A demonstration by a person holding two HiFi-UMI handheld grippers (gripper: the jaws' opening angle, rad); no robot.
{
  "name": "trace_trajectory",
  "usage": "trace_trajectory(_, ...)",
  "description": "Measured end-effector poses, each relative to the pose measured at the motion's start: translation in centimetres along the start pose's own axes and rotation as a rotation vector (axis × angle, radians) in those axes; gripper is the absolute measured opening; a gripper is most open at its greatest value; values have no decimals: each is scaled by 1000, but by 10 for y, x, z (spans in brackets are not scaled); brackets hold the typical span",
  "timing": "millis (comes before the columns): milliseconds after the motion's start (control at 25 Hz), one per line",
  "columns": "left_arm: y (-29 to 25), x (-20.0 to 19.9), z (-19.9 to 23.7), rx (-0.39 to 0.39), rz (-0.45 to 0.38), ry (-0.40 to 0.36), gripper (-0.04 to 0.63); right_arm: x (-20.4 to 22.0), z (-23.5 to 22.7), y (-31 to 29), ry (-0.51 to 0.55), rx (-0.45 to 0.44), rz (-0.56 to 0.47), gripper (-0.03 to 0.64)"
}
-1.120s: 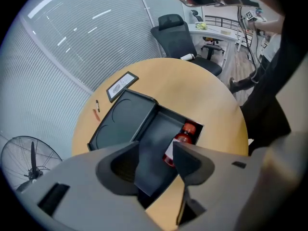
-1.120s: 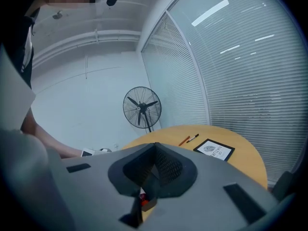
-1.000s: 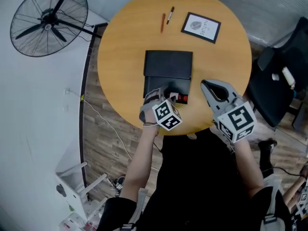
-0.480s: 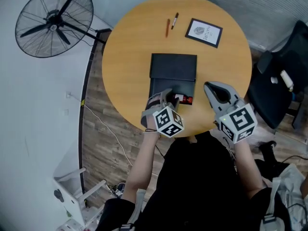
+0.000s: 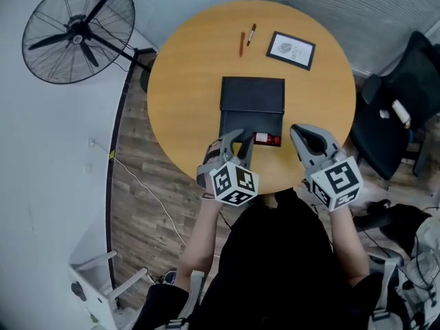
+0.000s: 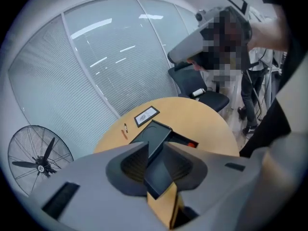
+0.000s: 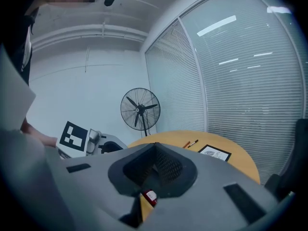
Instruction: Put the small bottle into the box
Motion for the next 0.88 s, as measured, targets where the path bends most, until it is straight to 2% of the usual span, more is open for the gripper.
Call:
trace_trajectory(360,64,3,46,-105,-152,152,30,-15,37,-1,55,56,-31,9)
trace_trajectory(640,111,12,78,-130,-243,288,14,-28,73,-7,63,57,-78,9)
trace_trajectory(880,136,24,88,-137,-295,373,0,-28,104,-14,82,59,-76,9)
Point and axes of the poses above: the fingertips, and each gripper's own axes: y backward along the fingers, z to its left, x out of its underside, the point moved 6 cm from there along y, backward along the fingers, and after that the axes turned 15 degrees about -x, right-handed, at the moved point
